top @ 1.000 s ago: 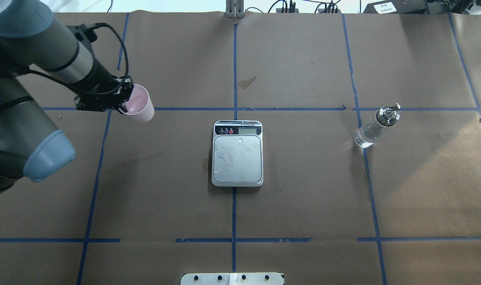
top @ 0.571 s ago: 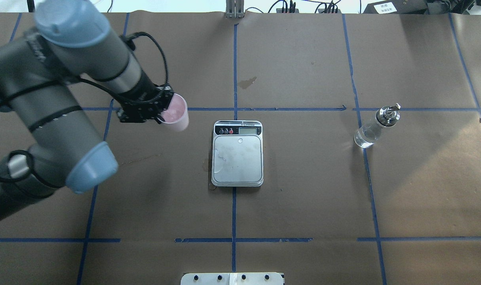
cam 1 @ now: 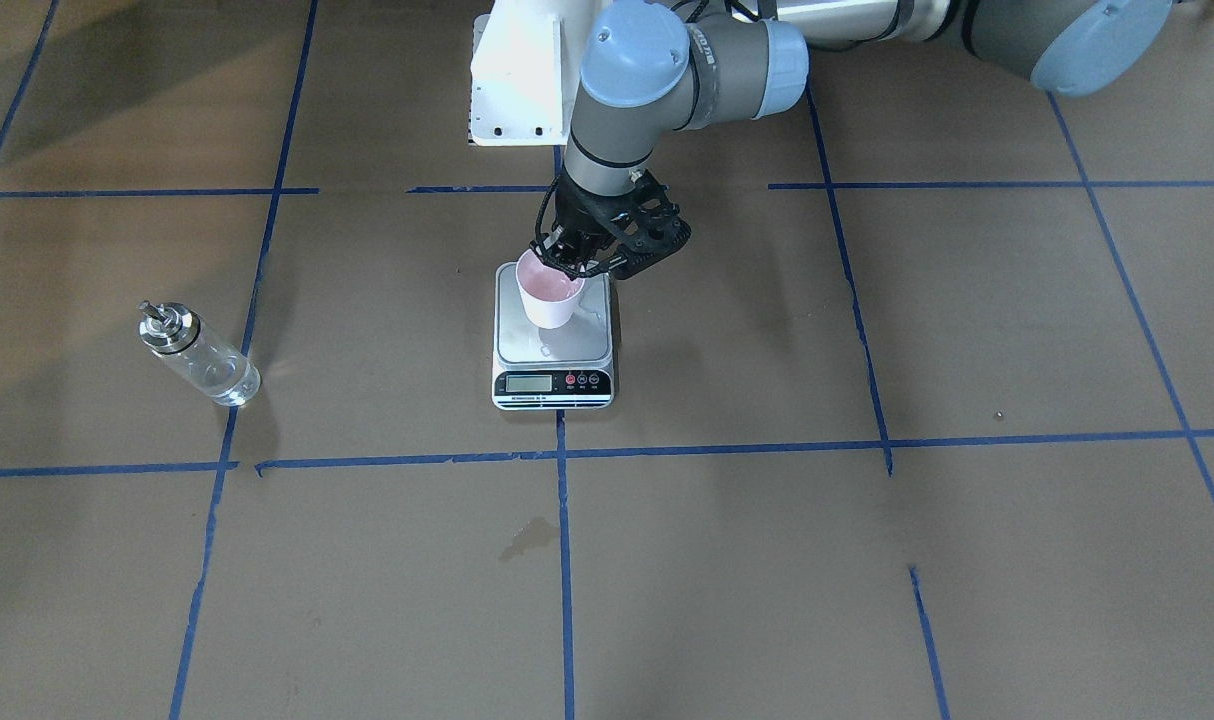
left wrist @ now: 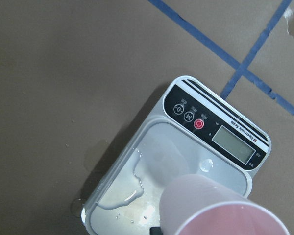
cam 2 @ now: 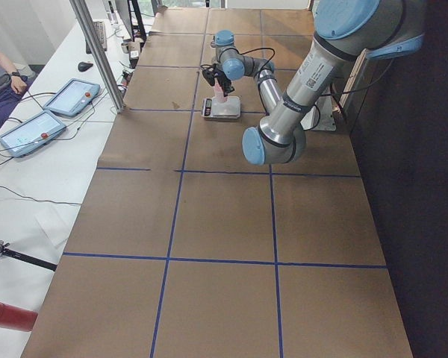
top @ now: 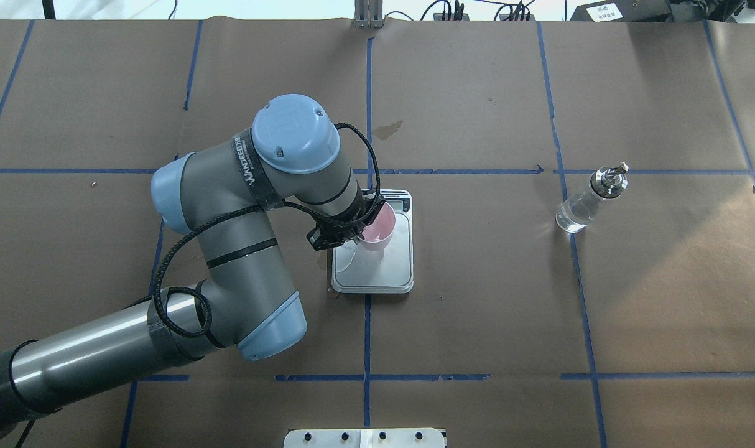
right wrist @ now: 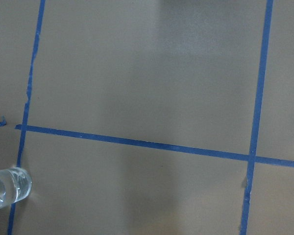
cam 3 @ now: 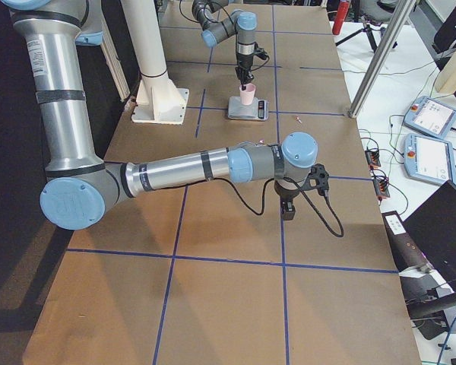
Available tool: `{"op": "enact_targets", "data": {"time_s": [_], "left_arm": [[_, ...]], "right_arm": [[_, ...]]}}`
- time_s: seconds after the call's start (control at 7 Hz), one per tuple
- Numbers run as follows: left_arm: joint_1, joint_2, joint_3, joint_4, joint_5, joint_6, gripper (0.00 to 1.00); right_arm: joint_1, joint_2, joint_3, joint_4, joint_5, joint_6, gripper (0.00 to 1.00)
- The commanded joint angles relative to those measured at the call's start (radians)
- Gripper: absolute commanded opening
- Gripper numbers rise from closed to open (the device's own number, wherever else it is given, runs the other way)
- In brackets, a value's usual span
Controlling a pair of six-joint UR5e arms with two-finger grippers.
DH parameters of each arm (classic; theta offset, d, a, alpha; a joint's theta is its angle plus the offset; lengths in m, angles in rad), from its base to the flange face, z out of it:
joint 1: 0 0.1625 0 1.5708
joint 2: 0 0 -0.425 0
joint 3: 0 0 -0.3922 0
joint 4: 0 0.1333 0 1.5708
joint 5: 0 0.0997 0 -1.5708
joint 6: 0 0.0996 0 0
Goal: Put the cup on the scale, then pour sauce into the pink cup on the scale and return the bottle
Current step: 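Lift the pink cup with the left gripper and carry it onto the scale, then release the pink cup on the scale and raise the left gripper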
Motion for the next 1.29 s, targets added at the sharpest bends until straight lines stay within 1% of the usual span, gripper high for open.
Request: {"op": "enact_targets", "data": {"time_s": [0.0, 0.14, 0.29, 0.43, 0.57, 0.71, 0.86, 1.0, 1.14], "left_arm": [[0.023, -0.002, 0.028, -0.013, 0.000, 0.004, 0.00], [0.025, -0.002, 0.028, -0.013, 0.000, 0.006, 0.00], [0.025, 0.004, 0.023, -0.013, 0.002, 0.018, 0.65], [0.023, 0.006, 0.006, -0.008, 0.003, 0.060, 1.00], [0.019, 0.006, -0.020, -0.005, 0.002, 0.064, 1.00], [-0.006, 0.009, -0.064, 0.013, -0.010, 0.082, 1.00], [-0.050, 0.013, -0.136, 0.080, -0.022, 0.125, 1.00], [-0.114, 0.013, -0.185, 0.142, -0.094, 0.192, 1.00], [-0.192, 0.015, -0.202, 0.168, -0.127, 0.243, 1.00]], "right_arm": [[0.000, 0.005, 0.004, 0.000, 0.001, 0.020, 1.00], [0.000, 0.005, 0.002, 0.000, 0.001, 0.023, 1.00], [0.000, 0.005, 0.005, 0.000, 0.003, 0.037, 1.00], [0.000, 0.006, 0.012, 0.000, 0.003, 0.037, 1.00], [0.000, 0.006, 0.018, 0.000, 0.004, 0.039, 1.00], [0.000, 0.008, 0.053, -0.005, 0.004, 0.058, 1.00], [0.000, 0.000, 0.129, -0.011, 0.004, 0.166, 1.00], [-0.015, -0.038, 0.244, -0.017, 0.003, 0.277, 1.00], [-0.079, -0.084, 0.386, -0.033, -0.009, 0.405, 1.00]]}}
